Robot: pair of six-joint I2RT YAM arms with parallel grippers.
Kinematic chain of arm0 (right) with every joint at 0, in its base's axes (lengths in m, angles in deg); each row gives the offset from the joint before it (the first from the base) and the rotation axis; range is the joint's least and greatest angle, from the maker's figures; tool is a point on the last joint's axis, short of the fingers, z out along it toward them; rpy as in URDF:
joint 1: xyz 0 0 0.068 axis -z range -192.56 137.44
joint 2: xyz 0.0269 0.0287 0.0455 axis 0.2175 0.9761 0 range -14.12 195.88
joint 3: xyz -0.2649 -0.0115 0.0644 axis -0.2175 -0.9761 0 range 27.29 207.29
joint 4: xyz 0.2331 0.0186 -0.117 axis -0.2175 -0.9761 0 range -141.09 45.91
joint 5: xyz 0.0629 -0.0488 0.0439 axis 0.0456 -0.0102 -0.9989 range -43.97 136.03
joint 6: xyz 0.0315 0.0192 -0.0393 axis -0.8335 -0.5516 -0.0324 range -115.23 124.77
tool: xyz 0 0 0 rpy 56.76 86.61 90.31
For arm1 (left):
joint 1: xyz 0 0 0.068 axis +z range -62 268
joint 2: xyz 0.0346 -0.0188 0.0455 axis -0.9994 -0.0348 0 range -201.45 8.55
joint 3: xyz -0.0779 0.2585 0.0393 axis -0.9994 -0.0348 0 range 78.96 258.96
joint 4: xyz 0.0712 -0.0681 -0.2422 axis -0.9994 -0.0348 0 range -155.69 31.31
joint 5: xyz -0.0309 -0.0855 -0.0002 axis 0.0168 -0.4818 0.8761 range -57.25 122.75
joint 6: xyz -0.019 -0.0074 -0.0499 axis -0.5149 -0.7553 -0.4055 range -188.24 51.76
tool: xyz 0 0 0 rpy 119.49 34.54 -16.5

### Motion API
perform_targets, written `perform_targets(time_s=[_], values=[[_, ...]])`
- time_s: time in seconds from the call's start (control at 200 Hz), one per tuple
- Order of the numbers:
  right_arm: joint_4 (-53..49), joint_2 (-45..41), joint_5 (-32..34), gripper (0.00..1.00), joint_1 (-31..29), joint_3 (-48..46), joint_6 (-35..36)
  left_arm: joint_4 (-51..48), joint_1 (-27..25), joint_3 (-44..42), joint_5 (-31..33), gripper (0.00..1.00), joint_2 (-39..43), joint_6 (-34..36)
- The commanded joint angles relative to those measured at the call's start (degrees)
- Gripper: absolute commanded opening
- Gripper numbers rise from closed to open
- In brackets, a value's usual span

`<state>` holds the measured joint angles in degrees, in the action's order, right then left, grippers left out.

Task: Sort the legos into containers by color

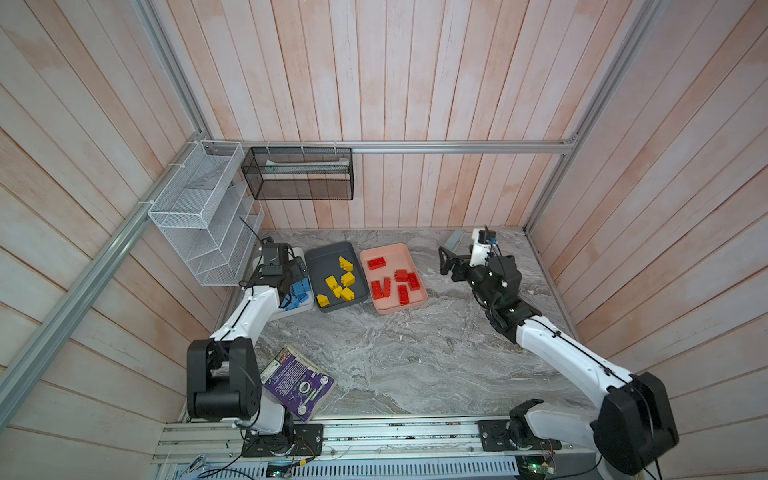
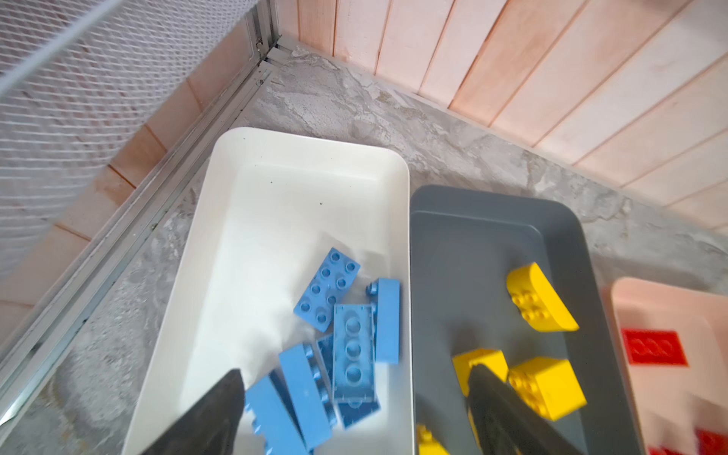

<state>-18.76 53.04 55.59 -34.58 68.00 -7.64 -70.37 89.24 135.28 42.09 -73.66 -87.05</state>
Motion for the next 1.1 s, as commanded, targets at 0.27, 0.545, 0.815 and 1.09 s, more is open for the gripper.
perform_targets(time_s=[0.27, 0.545, 0.815, 1.09], values=[[18.7, -0.9, 15.6, 1.0, 14.4, -21.3, 9.4, 36.9, -0.5, -30.6, -2.4, 1.0, 9.9, 12.1], [45.5, 18.2, 8.4, 1.0, 16.5, -27.5, 9.9, 51.4, -0.7, -30.4, -8.1, 1.0, -1.5, 13.6], [49.6, 20.6, 4.8, 1.0, 18.8, -29.0, 8.6, 72.5, -0.3, -38.7, -8.3, 1.0, -5.8, 17.6], [49.9, 20.9, 5.4, 1.0, 18.4, -28.9, 9.1, 75.0, -0.3, -39.8, -7.7, 1.0, -6.1, 17.5]])
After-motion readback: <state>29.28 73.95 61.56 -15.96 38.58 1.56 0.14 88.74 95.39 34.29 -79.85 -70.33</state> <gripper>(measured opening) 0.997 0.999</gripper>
